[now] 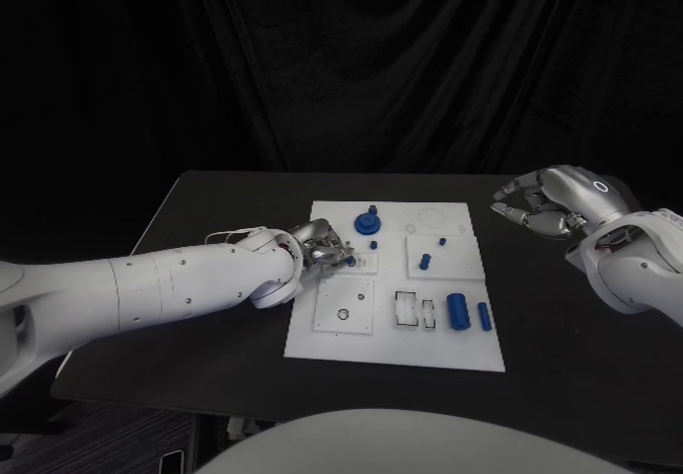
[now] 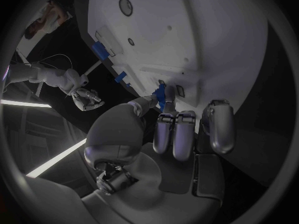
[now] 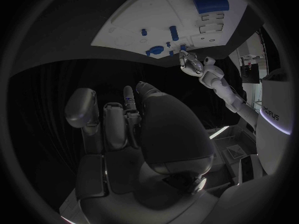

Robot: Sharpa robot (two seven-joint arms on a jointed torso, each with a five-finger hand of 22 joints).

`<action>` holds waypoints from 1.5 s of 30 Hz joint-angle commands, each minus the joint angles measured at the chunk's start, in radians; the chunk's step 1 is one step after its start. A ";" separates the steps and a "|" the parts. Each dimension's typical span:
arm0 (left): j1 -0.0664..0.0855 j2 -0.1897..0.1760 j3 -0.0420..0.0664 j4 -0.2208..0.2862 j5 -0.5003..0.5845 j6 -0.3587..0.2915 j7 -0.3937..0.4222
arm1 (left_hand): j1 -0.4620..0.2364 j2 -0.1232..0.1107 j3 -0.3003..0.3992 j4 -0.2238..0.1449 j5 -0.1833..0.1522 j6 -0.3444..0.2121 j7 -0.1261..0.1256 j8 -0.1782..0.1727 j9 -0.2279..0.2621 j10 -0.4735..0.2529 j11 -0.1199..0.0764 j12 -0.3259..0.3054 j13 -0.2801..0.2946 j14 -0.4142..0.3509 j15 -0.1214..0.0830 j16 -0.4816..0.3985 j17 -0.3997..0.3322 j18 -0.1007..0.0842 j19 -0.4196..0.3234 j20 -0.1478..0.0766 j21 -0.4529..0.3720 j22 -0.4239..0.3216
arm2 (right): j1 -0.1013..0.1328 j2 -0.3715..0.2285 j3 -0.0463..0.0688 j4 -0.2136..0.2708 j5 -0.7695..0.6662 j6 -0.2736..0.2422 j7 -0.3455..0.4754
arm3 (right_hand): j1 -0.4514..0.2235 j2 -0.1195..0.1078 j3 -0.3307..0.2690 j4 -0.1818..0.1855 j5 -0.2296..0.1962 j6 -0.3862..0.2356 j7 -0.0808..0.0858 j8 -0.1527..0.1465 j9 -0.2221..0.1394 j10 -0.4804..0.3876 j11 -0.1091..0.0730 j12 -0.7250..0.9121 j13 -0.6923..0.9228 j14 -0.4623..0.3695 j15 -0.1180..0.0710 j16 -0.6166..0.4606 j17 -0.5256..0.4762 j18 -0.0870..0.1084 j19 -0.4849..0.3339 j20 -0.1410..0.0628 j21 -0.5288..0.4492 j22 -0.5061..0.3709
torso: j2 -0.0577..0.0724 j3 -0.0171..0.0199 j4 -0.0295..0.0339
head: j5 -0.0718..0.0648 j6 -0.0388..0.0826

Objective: Assemble the parts on the task board

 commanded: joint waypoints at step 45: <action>-0.026 -0.014 -0.005 0.007 0.006 0.050 -0.024 | -0.084 0.016 -0.354 0.248 -0.215 -0.057 0.017 0.044 0.071 0.104 0.028 0.004 0.263 0.106 0.024 0.003 0.263 0.010 -0.016 0.018 -0.014 0.179 | -0.004 -0.001 0.001 -0.002 -0.003 0.014 -0.041 | -0.008 -0.006 0.000 0.003 0.008 0.007 0.001 -0.005 -0.002 -0.001 -0.001 -0.006 0.062 0.016 -0.001 -0.002 0.040 0.004 0.007 -0.002 -0.003 0.134 | 0.001 0.0003 0.0003 | 0.001 0.000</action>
